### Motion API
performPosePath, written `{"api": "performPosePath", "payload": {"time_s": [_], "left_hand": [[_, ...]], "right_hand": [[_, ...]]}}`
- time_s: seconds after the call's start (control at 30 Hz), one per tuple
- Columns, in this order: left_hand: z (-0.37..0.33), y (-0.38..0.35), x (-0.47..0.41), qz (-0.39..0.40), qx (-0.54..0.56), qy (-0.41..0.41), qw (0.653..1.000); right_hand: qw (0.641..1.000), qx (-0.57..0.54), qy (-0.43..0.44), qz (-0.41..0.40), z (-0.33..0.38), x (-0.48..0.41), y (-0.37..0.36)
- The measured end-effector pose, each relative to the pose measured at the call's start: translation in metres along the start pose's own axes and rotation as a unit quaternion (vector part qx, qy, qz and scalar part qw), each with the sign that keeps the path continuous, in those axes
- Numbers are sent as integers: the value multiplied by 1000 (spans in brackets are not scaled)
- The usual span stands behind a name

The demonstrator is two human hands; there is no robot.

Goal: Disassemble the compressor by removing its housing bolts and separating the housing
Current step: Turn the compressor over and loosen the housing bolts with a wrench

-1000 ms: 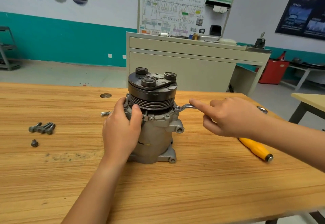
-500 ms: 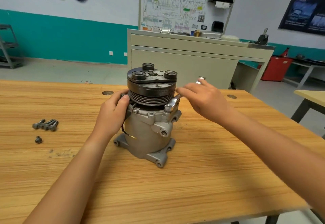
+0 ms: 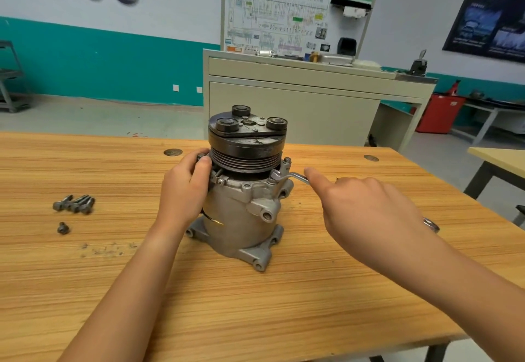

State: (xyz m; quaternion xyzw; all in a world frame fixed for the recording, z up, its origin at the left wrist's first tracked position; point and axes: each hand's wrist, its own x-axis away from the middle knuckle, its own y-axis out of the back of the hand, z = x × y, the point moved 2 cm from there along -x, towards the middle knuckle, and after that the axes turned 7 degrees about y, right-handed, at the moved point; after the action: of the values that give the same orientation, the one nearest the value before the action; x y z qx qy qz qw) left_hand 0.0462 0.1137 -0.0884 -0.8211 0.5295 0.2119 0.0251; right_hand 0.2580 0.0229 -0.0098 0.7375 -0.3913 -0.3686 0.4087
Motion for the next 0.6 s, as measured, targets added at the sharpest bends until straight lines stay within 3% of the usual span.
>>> {"api": "performPosePath", "payload": {"time_s": [0.17, 0.4, 0.6], "left_hand": [[3, -2, -1, -11, -14, -16, 1000], [2, -3, 1, -19, 1, -16, 1000], [4, -2, 0, -15, 13, -7, 1000]], "right_hand": [[995, 41, 22, 83, 16, 0, 18], [988, -15, 34, 153, 52, -9, 22], [993, 63, 82, 48, 42, -2, 8]]}}
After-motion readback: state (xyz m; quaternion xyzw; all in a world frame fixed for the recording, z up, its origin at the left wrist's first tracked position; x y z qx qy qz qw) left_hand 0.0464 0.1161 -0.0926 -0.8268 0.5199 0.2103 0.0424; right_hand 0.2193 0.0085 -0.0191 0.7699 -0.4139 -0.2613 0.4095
